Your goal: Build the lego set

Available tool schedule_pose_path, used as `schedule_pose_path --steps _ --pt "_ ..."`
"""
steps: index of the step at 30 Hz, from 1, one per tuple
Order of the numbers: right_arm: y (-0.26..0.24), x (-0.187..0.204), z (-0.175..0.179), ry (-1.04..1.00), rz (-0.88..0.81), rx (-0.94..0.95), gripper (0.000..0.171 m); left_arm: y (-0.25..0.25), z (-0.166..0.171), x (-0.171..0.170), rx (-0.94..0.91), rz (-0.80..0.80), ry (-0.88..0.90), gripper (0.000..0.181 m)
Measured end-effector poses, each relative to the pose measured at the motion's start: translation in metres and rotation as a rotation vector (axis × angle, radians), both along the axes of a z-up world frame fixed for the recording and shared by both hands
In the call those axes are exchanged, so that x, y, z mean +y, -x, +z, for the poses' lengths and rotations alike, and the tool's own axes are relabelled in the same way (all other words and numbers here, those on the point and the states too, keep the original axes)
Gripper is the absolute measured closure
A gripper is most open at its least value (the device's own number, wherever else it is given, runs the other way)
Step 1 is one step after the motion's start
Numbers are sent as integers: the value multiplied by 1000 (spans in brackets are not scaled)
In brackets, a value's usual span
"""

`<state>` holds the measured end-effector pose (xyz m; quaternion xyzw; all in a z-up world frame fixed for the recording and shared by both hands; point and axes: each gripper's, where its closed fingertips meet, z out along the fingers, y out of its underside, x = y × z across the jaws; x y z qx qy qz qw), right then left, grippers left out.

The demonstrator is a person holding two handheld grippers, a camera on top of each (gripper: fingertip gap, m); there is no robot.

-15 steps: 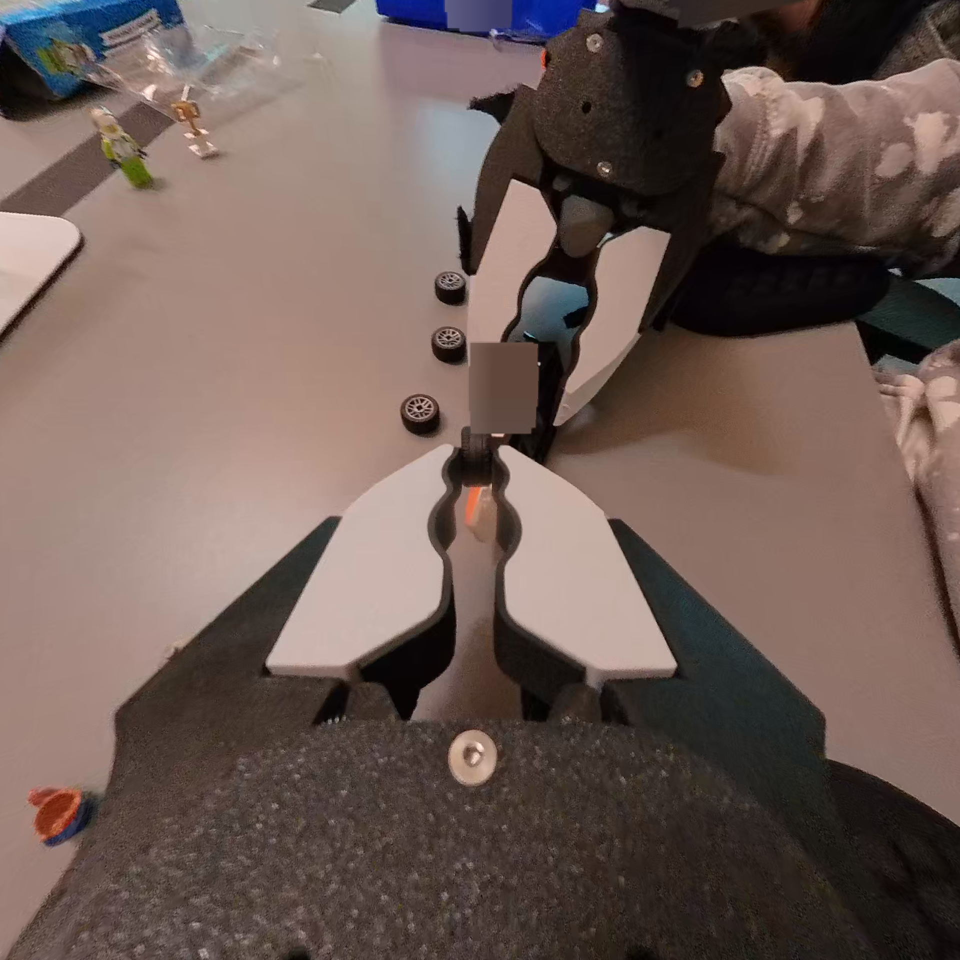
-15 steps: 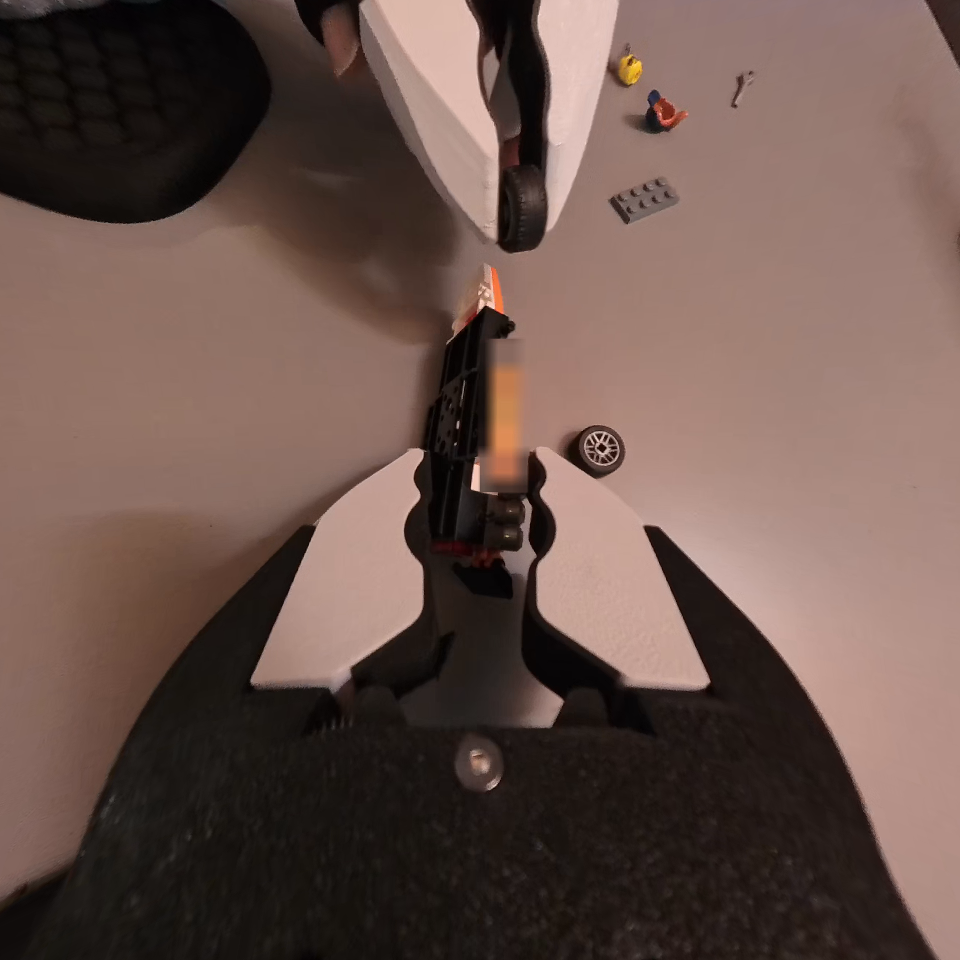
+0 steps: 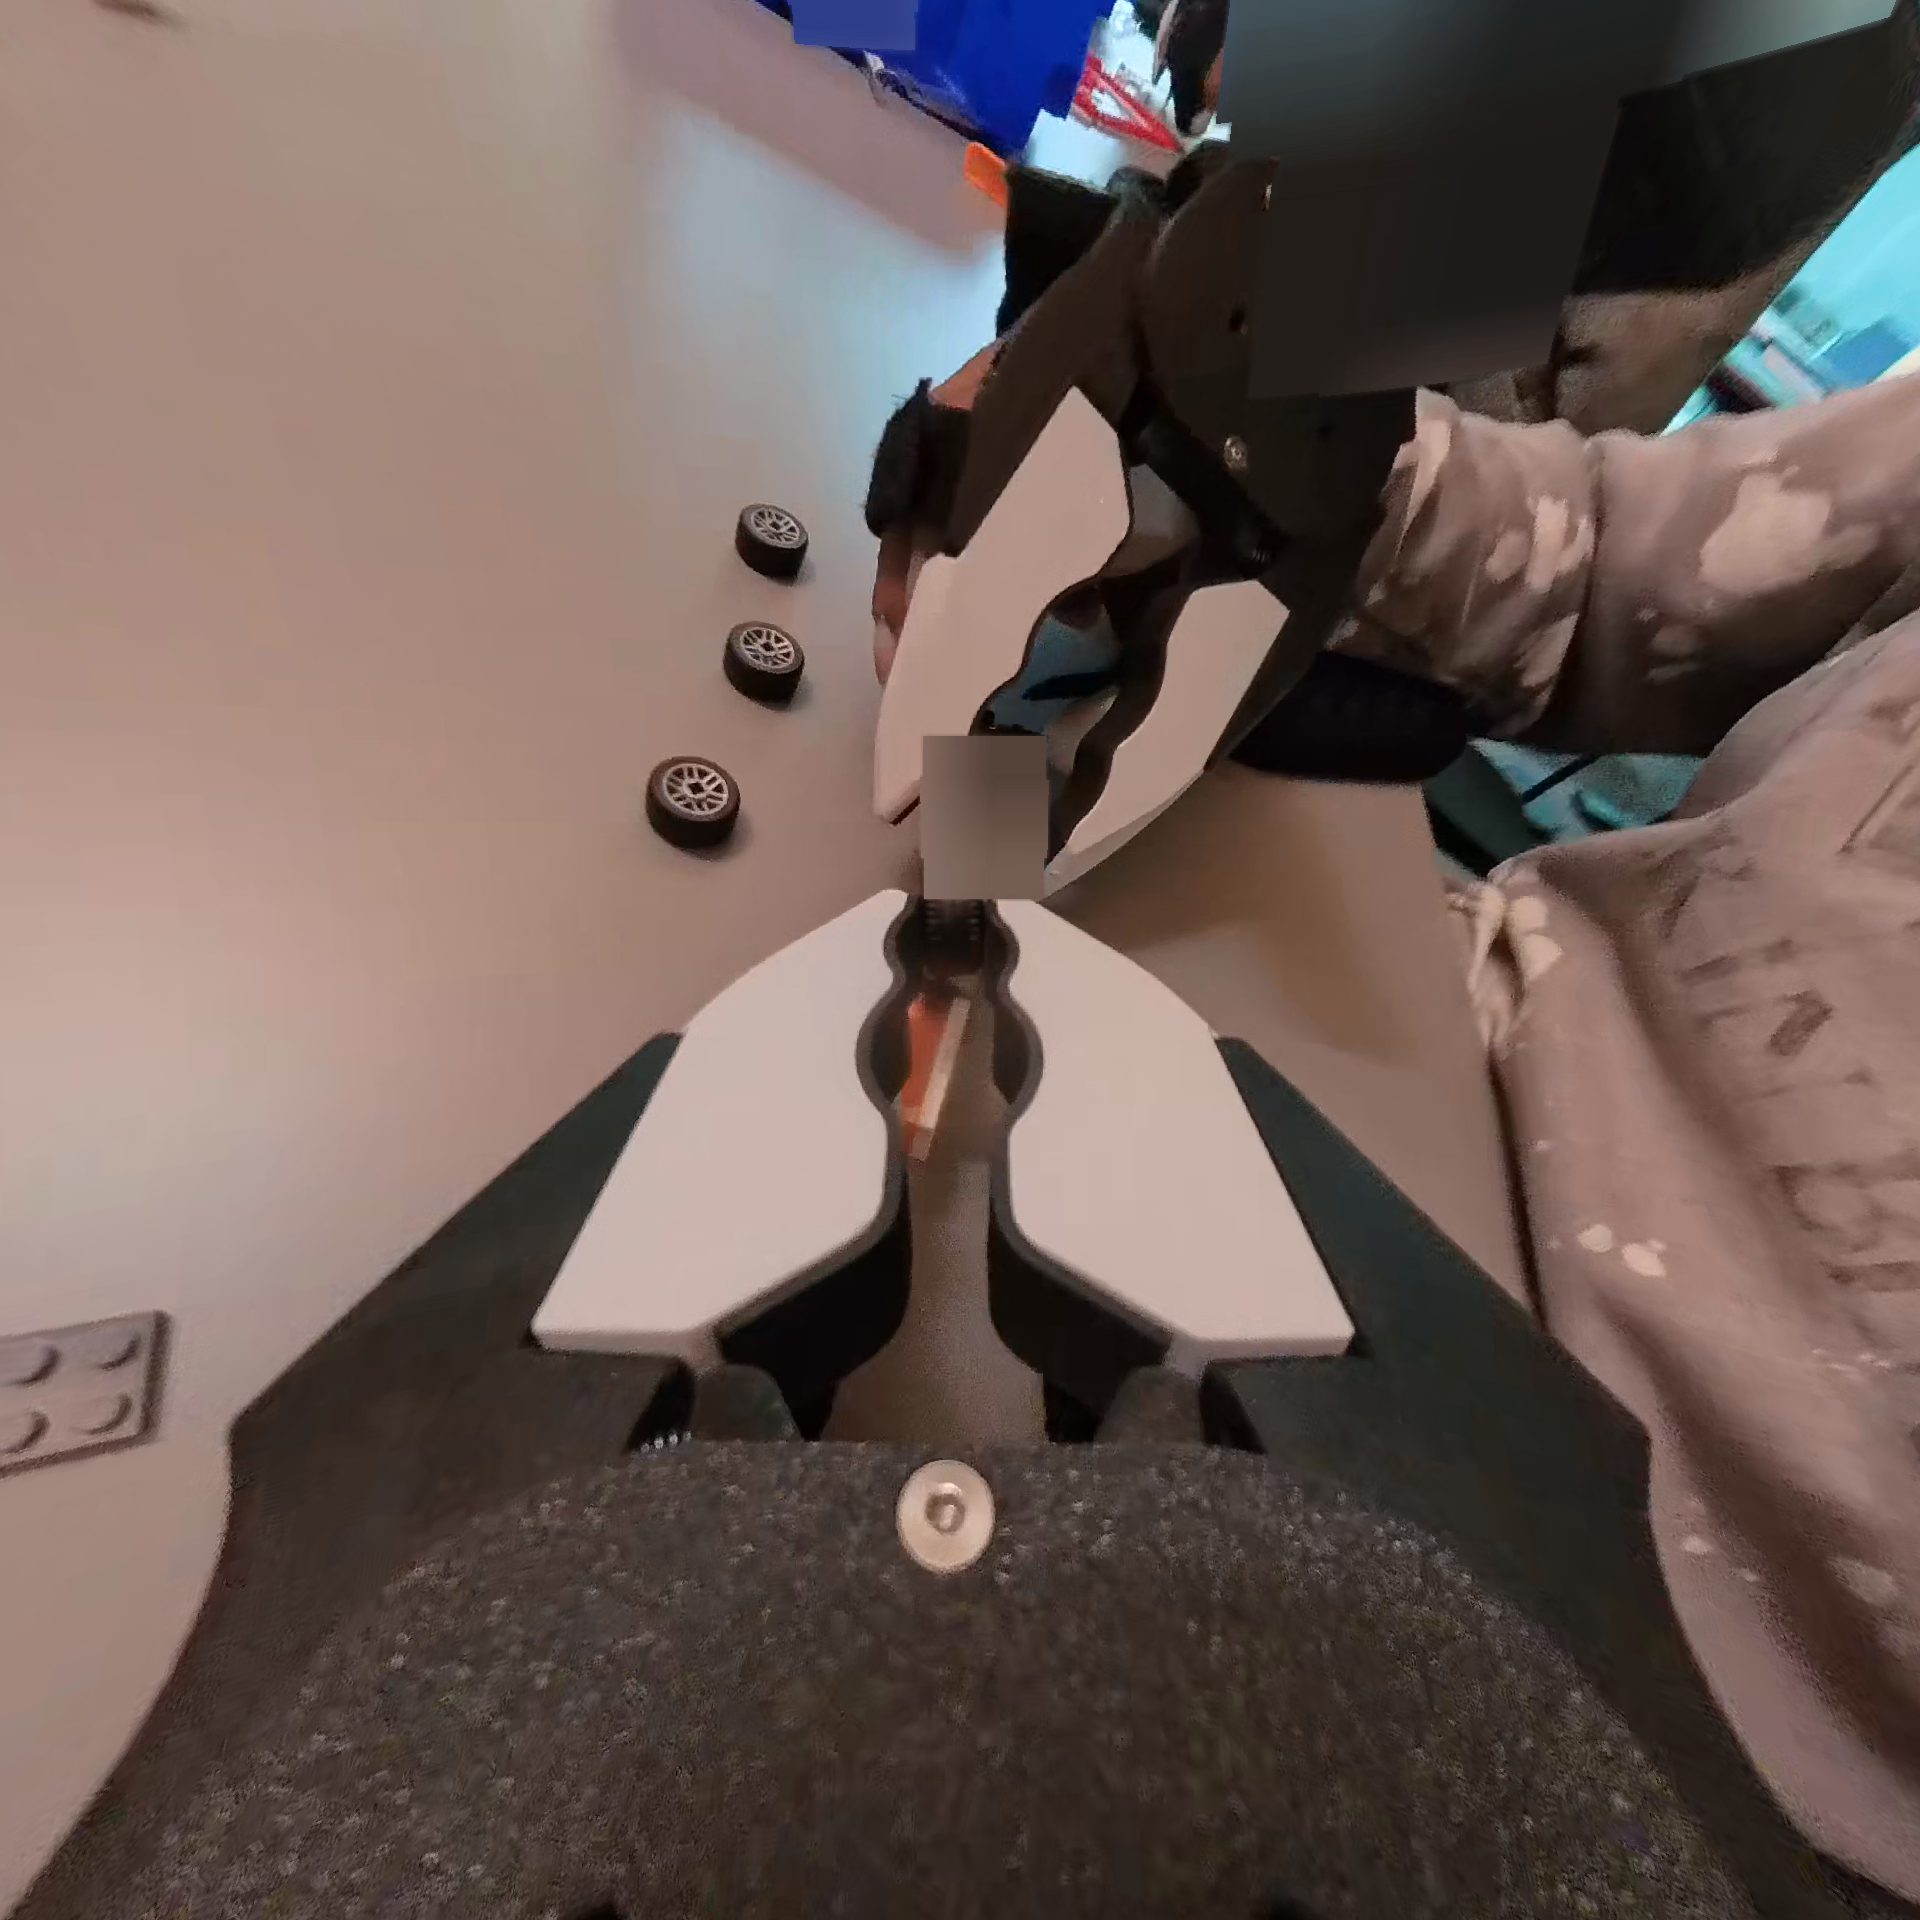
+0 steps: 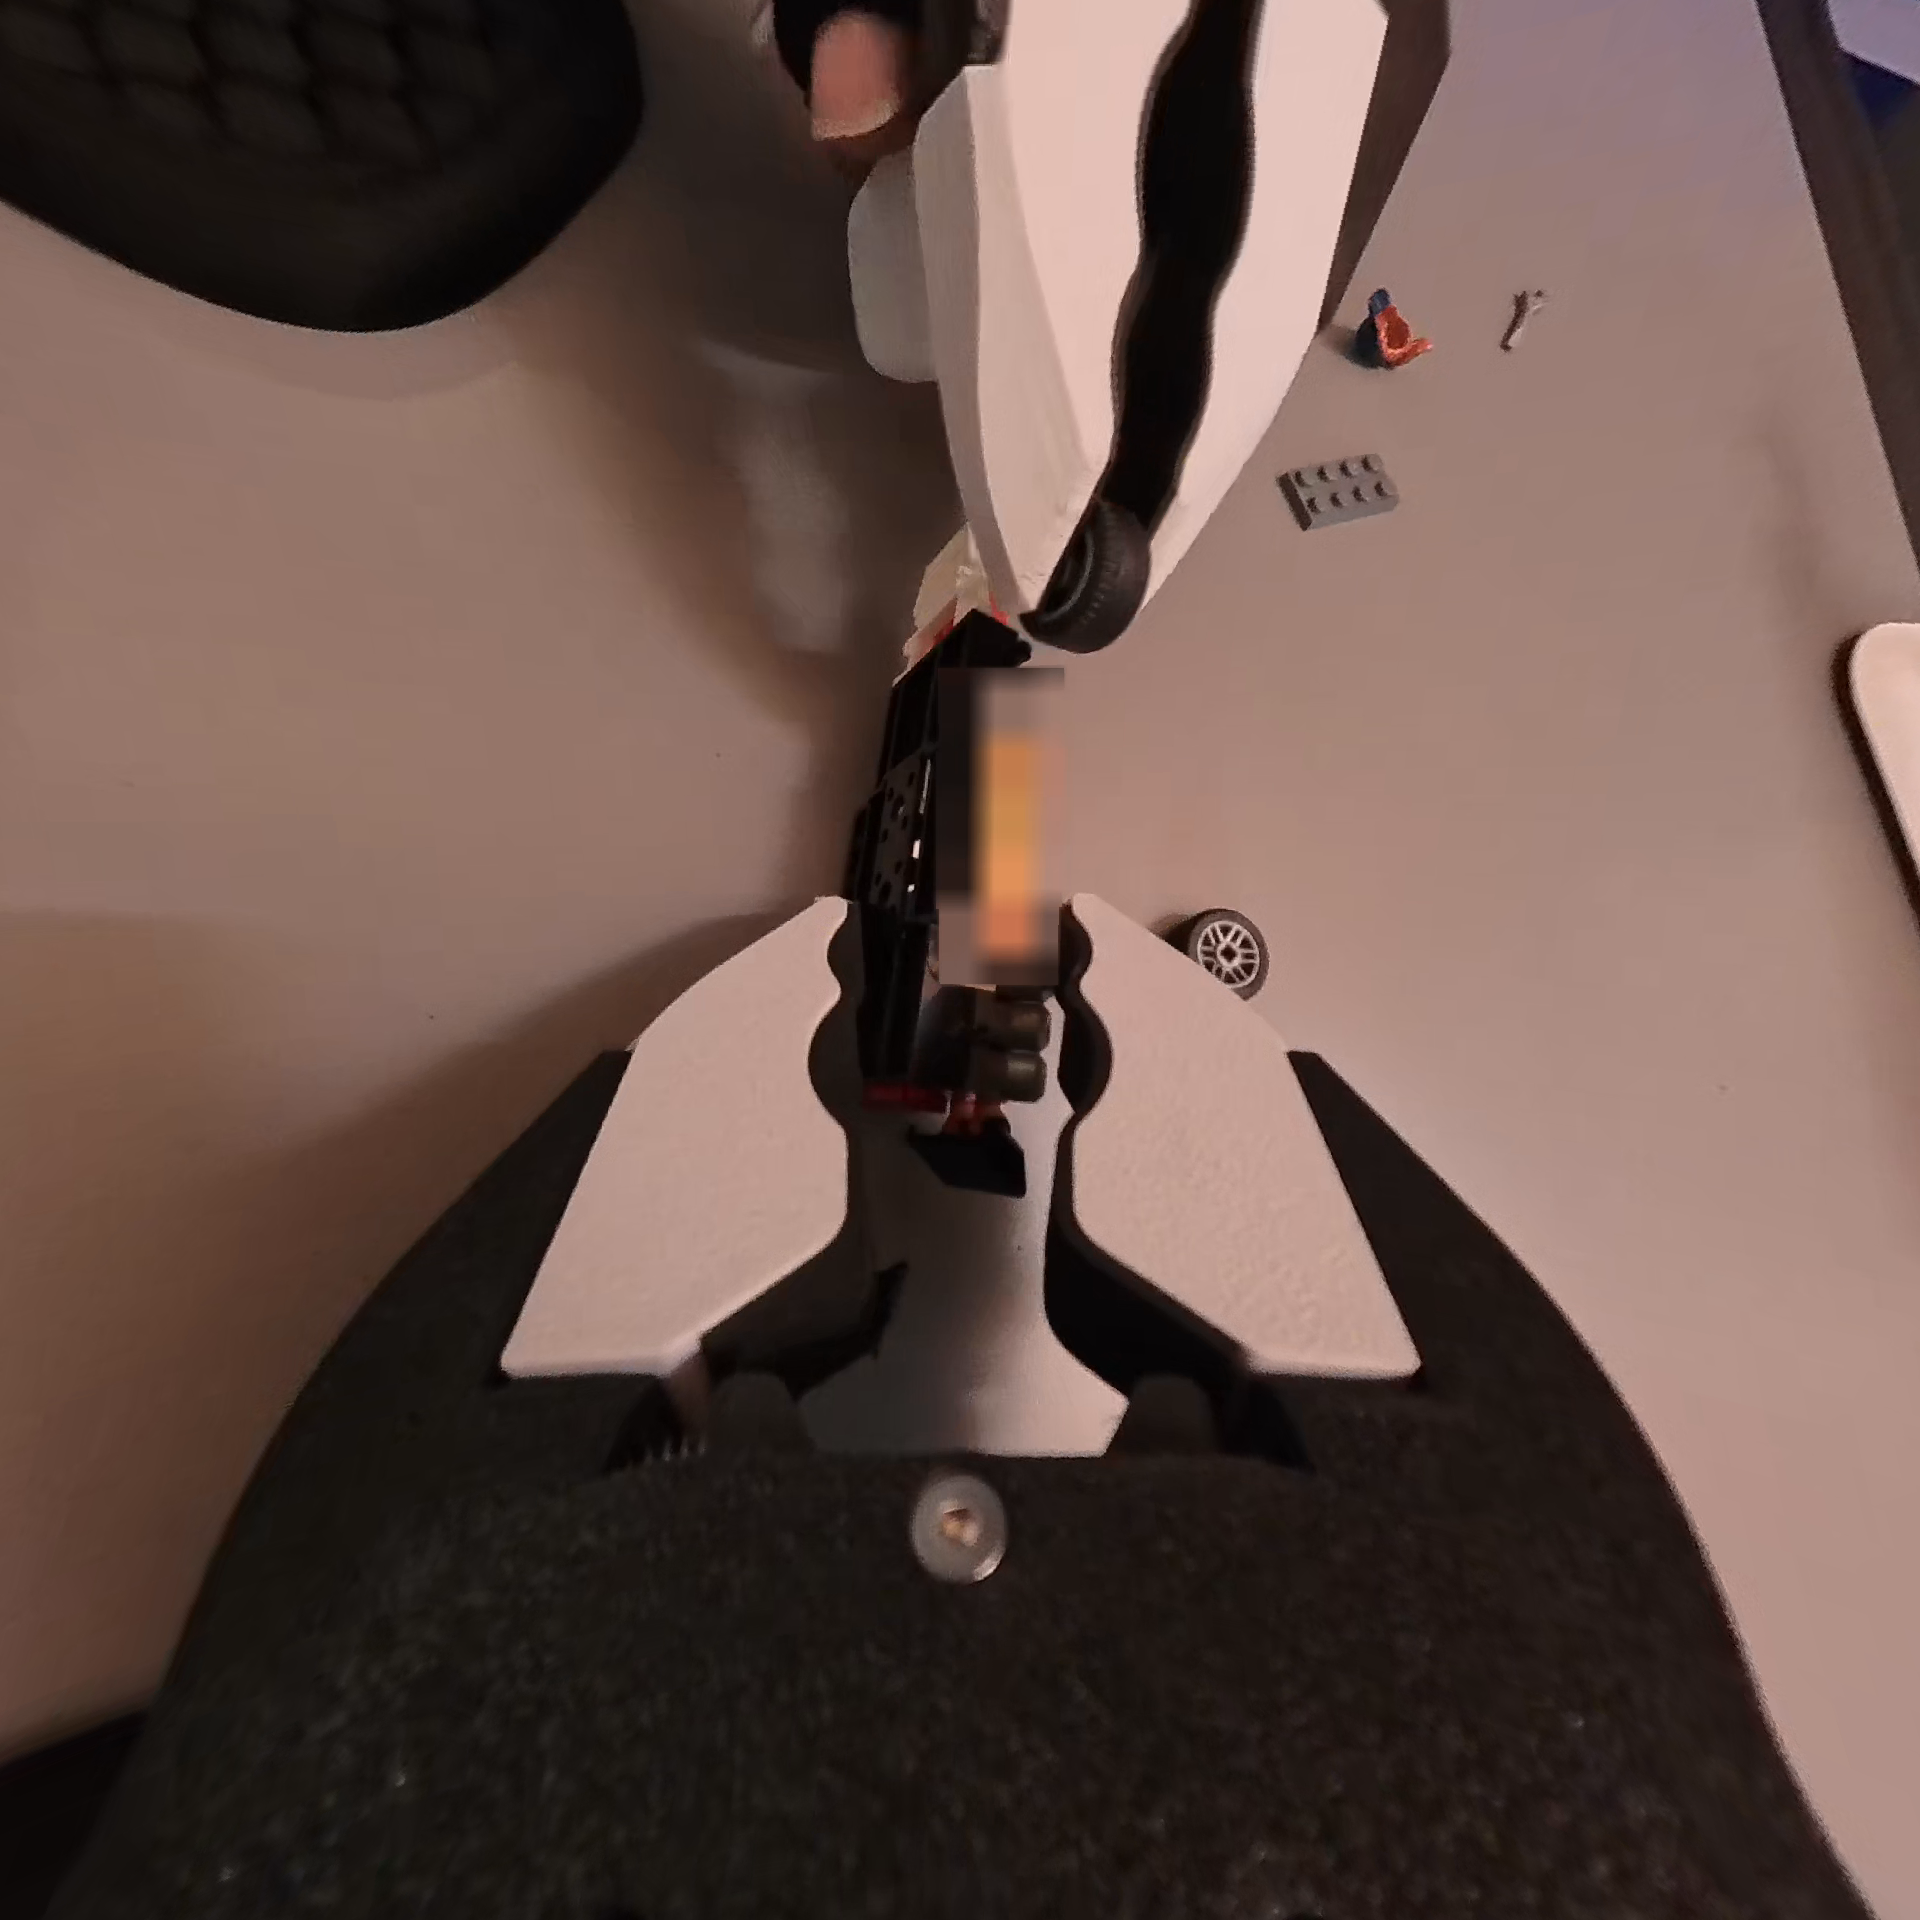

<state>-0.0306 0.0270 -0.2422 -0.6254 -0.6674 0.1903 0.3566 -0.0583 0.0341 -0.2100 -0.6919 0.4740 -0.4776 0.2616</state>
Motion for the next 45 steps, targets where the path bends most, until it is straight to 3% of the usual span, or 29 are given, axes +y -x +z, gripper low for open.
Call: schedule_pose_path --steps 7,22,45 --pt "-1 -1 0 -11 8 -3 136 -2 -4 4 -15 27 65 170" --pt "-1 -4 -1 72 10 20 136 -2 -1 -13 23 -85 -198 162" --pt "-2 -7 0 38 40 12 136 -5 -1 -19 52 -108 -325 166"
